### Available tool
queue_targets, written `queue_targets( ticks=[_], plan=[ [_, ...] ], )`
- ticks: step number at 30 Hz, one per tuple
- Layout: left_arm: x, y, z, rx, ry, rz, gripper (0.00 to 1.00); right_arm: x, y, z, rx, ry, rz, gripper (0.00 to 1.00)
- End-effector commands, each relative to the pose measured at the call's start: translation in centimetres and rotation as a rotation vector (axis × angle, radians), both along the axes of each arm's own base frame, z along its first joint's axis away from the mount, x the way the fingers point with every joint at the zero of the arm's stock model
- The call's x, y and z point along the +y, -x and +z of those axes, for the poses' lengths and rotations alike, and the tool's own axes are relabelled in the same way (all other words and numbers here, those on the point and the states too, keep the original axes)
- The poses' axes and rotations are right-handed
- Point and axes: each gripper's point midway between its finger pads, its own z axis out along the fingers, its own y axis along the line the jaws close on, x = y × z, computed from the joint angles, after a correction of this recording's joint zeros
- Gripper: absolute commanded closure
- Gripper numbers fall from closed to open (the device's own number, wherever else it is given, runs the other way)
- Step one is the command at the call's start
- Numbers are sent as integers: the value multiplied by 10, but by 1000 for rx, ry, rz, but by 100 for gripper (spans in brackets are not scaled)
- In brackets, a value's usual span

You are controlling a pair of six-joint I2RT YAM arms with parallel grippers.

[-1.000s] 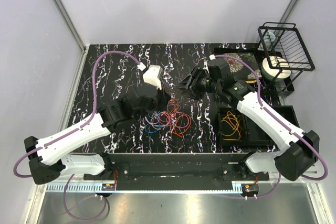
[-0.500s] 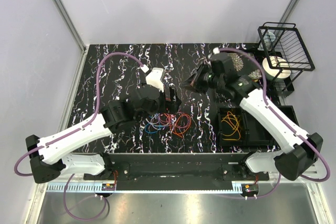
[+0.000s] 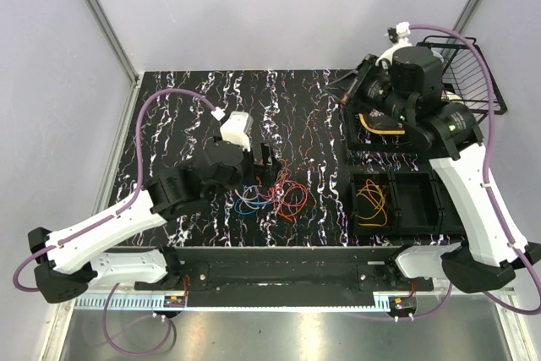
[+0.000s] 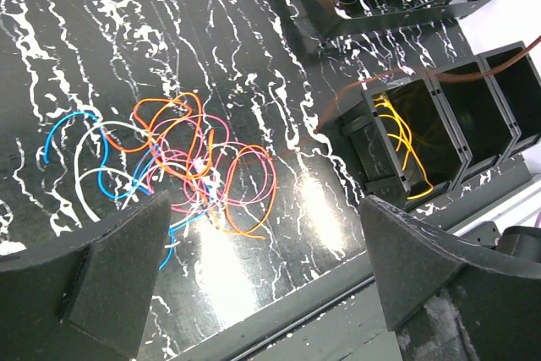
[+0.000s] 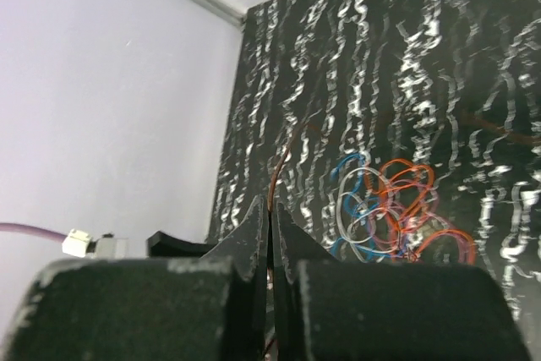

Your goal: Untangle the cables

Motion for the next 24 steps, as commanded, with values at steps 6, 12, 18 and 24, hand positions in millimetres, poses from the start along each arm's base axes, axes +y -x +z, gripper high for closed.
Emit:
queue_targets(
  ticks=[6, 12, 18, 24],
  plan=[
    [22, 4, 3, -31, 2, 38, 4, -80, 16, 50, -184, 159, -238, 100],
    [23, 10, -8, -3, 2, 21, 6, -132, 41, 100, -313, 221, -407, 100],
    [21, 16, -8, 12, 22, 1, 8, -180, 56, 115, -355, 329, -588, 100],
    [21, 23, -7, 24, 39, -14, 10, -207, 64, 115, -352, 404, -699, 100]
  ],
)
